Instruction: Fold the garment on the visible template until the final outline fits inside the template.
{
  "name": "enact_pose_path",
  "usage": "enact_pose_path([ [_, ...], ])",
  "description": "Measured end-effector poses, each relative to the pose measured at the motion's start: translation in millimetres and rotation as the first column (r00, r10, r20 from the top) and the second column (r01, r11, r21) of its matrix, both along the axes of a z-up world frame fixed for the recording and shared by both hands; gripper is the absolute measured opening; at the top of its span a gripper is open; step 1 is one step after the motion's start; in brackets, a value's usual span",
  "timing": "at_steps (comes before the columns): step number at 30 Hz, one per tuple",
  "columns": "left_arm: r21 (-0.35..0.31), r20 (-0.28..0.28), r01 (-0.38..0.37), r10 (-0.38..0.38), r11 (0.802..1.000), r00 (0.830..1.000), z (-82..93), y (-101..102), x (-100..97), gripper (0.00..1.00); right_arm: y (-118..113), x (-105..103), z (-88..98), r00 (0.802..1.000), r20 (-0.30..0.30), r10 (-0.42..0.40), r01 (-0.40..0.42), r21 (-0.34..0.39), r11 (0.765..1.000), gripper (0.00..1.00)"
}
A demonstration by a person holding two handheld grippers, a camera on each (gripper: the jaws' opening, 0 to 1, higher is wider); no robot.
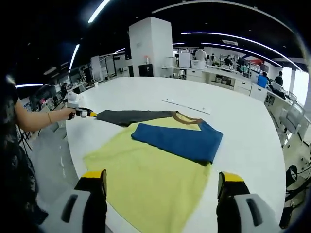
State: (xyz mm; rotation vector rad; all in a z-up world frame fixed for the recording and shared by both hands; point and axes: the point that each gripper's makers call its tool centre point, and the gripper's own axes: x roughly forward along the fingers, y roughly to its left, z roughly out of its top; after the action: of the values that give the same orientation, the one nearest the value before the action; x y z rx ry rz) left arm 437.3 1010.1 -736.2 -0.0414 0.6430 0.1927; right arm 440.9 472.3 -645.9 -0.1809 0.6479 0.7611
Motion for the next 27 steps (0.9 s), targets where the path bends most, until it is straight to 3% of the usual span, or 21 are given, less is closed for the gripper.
enact_pose_path([
  [7, -0.081, -0.032, -0.070, 0.068, 0.994, 0.997, -14.2, -3, -3.3, 0.22, -7, 0, -0.9, 0.999, -0.005, -0.033, 0.033, -0.010, 0.999, 0.93],
  [10, -0.077, -0.052, -0.081, 0.077, 0.994, 0.996, -21.0, -2, -6.3, 0.15, -11, 0, -2.9, 0.999, -0.012, -0.045, 0.045, -0.017, 0.999, 0.92],
  [20, -0.108, -0.040, -0.135, 0.132, 0.985, 0.990, -22.9, 4, -7.7, 0.09, -19, 1, -9.7, 0.998, -0.021, -0.058, 0.057, -0.033, 0.998, 0.91],
  [22, -0.145, -0.030, -0.177, 0.174, 0.973, 0.984, -22.8, 6, -7.9, 0.07, -19, 1, -10.4, 0.998, -0.022, -0.059, 0.059, -0.033, 0.998, 0.91],
  [25, -0.151, -0.022, -0.155, 0.154, 0.976, 0.988, -21.4, 2, -5.7, 0.03, -20, -1, -10.8, 0.998, -0.023, -0.062, 0.061, -0.037, 0.997, 0.91],
  [27, -0.117, -0.035, -0.134, 0.130, 0.984, 0.991, -19.5, -1, -5.7, 0.02, -20, -1, -11.3, 0.998, -0.025, -0.063, 0.062, -0.038, 0.997, 0.91],
])
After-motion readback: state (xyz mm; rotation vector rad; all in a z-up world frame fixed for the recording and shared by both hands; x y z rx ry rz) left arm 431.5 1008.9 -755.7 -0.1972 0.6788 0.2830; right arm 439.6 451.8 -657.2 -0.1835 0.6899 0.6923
